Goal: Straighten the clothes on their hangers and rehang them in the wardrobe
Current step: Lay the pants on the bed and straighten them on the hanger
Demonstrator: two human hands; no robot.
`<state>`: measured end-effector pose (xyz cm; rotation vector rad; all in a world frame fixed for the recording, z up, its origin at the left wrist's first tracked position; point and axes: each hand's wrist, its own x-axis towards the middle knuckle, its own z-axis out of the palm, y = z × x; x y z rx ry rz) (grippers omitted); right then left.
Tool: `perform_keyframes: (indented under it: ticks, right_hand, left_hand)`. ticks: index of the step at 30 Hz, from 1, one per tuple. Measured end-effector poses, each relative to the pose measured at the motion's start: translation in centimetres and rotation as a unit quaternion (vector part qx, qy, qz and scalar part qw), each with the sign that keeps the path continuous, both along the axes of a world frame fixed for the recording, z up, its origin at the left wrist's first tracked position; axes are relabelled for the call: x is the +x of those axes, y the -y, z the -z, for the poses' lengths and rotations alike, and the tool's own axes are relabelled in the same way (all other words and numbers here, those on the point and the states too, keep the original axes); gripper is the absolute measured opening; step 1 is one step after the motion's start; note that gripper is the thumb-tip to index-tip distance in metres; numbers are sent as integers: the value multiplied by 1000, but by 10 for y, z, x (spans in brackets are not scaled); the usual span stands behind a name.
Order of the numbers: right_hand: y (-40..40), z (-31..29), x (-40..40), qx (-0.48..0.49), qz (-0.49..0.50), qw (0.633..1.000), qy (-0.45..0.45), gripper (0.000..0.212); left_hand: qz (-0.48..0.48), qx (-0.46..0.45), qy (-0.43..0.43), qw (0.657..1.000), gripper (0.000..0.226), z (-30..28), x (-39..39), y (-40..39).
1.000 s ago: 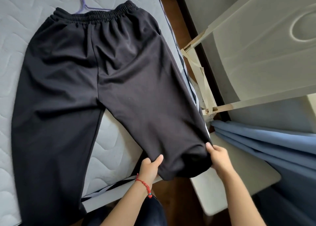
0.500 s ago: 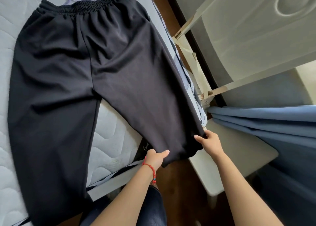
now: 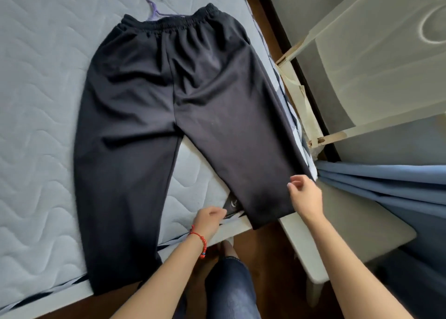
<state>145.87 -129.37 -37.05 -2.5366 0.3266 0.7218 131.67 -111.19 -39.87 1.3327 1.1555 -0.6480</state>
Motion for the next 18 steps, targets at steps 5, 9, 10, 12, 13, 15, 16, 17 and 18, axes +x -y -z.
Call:
perform_keyframes:
  ticks: [5, 9, 10, 12, 13, 15, 16, 17, 18]
  right_hand:
    - [-100, 8, -81, 198, 78, 963, -167, 19]
    - [-173, 21, -146, 215, 53, 943, -250, 24]
    - [-187, 25, -159, 210, 41, 942, -257, 28]
    - [-209, 34, -181, 198, 32, 945, -258, 33]
    - [-218, 38, -188, 192, 40, 948, -252, 34]
    - [-232, 45, -198, 188, 52, 952, -237, 34]
    - [-237, 48, -202, 191, 54, 950, -241, 33]
    - [-241, 49, -205, 196, 55, 945, -257, 32]
    - [-244, 50, -209, 198, 52, 939, -277, 31]
  left_hand:
    - [-16, 133, -3, 991, 23, -23, -54, -102]
    - [-52, 256, -19, 965, 17, -32, -114, -173]
    - [-64, 268, -26, 961, 19, -30, -130, -187]
    - [-78, 280, -45, 956, 28, -20, -162, -211]
    - [-79, 277, -56, 956, 33, -14, -177, -219]
    - [-78, 240, -69, 965, 42, -1, -199, -226]
    - [-86, 208, -65, 972, 45, 3, -205, -226]
    - [-102, 176, -56, 977, 46, 7, -208, -225]
    - [-122, 152, -43, 980, 46, 10, -209, -223]
